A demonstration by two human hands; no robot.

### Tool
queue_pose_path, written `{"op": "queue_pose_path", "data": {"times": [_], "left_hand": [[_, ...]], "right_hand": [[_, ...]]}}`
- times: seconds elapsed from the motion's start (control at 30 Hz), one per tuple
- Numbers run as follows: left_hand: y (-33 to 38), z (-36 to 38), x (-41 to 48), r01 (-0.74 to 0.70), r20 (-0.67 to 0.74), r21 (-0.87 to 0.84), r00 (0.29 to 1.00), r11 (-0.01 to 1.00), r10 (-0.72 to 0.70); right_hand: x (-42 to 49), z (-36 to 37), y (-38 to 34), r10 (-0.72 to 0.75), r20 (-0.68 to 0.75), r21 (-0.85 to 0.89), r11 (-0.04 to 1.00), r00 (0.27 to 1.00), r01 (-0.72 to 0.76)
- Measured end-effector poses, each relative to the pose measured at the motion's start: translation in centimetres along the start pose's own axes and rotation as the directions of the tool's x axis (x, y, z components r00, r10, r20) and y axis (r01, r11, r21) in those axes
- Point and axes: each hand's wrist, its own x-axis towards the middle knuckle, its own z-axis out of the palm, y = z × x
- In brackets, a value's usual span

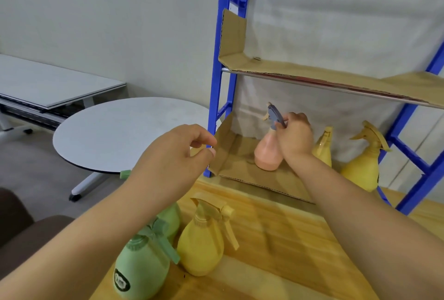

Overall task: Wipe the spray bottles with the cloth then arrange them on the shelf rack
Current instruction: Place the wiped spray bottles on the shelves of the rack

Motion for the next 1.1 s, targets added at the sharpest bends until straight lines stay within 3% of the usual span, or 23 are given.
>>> {"op": "queue_pose_path", "data": {"times": [0.3, 0.43, 0.63, 0.73, 0.87, 0.97, 1.1], "left_hand": [[0.4, -0.3, -1.1, -0.029, -0.008, -0.016, 1.0, 0.999, 0.029], [0.3, -1.3, -2.6, -0.012, -0.017, -0.028, 1.0, 1.0, 0.012], [-1.6, -3.0, -5.7, 0.03, 0.001, -0.051, 1.0, 0.998, -0.03], [-2.7, -3.6, -7.1, 0.047, 0.028, -0.071, 0.999, 0.996, -0.045], [-4.2, -4.4, -8.6, 0.058, 0.152, -0.082, 0.987, 0.995, -0.045], [-4.4, -5.3, -9.5, 0.052, 0.234, 0.035, 0.97, 0.998, -0.059], [-3.9, -6.0, -9.7, 0.024, 0.21, 0.238, 0.975, 0.971, -0.076]], "right_hand": [[-4.1, -2.8, -0.5, -0.005, 0.064, 0.079, 0.997, 0.998, 0.0], [-9.6, -4.4, -1.6, -0.081, 0.184, 0.26, 0.965, 0.98, 0.031], [-17.3, -7.3, -3.6, -0.208, 0.243, 0.579, 0.815, 0.947, 0.03], [-19.4, -7.8, -4.3, -0.286, 0.319, 0.556, 0.829, 0.904, 0.066], [-20.1, -7.8, -5.9, -0.266, 0.359, 0.523, 0.851, 0.895, 0.043], [-20.0, -7.5, -7.1, -0.293, 0.337, 0.436, 0.891, 0.895, 0.128], [-19.2, -7.9, -8.0, -0.356, 0.297, 0.37, 0.898, 0.886, 0.237]]}}
